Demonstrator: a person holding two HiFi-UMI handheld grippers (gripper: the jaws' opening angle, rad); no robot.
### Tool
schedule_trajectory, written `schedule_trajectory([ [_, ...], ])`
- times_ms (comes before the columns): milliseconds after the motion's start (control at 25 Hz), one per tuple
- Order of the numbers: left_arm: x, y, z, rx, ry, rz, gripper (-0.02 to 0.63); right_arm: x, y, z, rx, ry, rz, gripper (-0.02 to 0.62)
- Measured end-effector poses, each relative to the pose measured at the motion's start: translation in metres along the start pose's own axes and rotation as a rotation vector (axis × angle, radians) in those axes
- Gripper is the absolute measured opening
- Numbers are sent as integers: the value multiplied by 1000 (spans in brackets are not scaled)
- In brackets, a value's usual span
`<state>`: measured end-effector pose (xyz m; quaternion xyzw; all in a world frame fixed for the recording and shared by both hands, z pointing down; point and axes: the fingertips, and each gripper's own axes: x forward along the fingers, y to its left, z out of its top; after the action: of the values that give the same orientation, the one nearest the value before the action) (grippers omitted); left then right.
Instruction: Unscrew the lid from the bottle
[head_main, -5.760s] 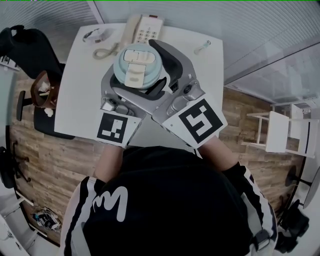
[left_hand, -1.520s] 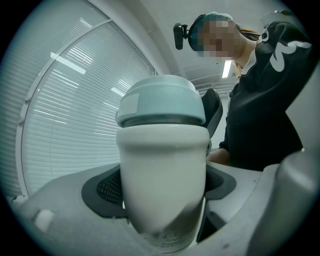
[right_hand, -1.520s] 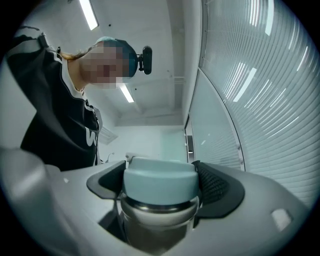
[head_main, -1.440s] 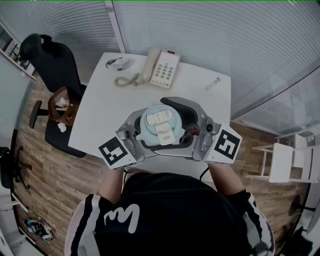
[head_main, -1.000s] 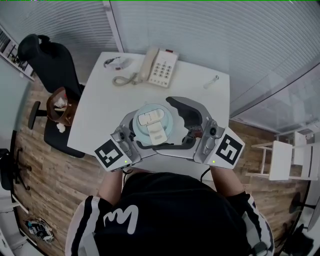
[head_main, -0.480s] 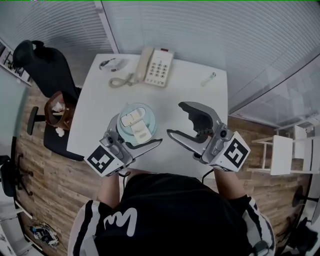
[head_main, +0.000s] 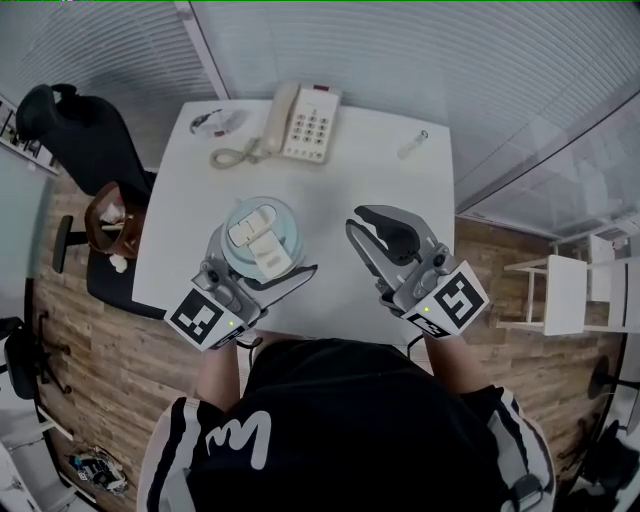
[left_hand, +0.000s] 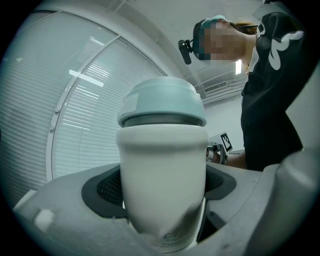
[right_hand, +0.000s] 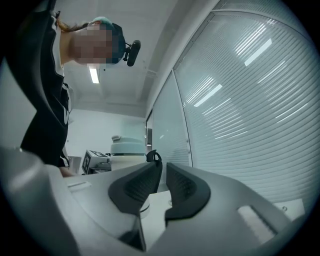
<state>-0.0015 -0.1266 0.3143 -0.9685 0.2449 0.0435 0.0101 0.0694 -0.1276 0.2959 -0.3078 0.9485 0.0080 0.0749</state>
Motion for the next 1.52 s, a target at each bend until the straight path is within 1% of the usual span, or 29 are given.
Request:
schedule_trajectory([
  [80,-2,2,-6,6,22,7,436,-1,-1,-3,9,6,-15,49],
  [280,-4,6,-10,2,32,14,436,0,-2,-7,12,13,-36,17],
  [480,-4,9,-12,-3,41,19,436,0,-3,-8,21,13,-47,0],
  [640,-5,11,-12,6,40,22,436,1,-3,-9,23,4,-42,0],
  [920,-2,14,-14,0,36,31,436,1,-2,-8,4,9,-45,0],
  [1040,-1,14,-16,3,37,34,436,3,0,-5,24,8,-48,0],
  [1160,1,14,-16,8,39,37,436,2,-2,-7,16,8,-50,0],
  [1280,1,13,-17,6,39,34,436,4,1,-4,38,4,-47,0],
  [1520,3,12,-21,18,56,33,436,4,2,-3,24,1,-39,0],
])
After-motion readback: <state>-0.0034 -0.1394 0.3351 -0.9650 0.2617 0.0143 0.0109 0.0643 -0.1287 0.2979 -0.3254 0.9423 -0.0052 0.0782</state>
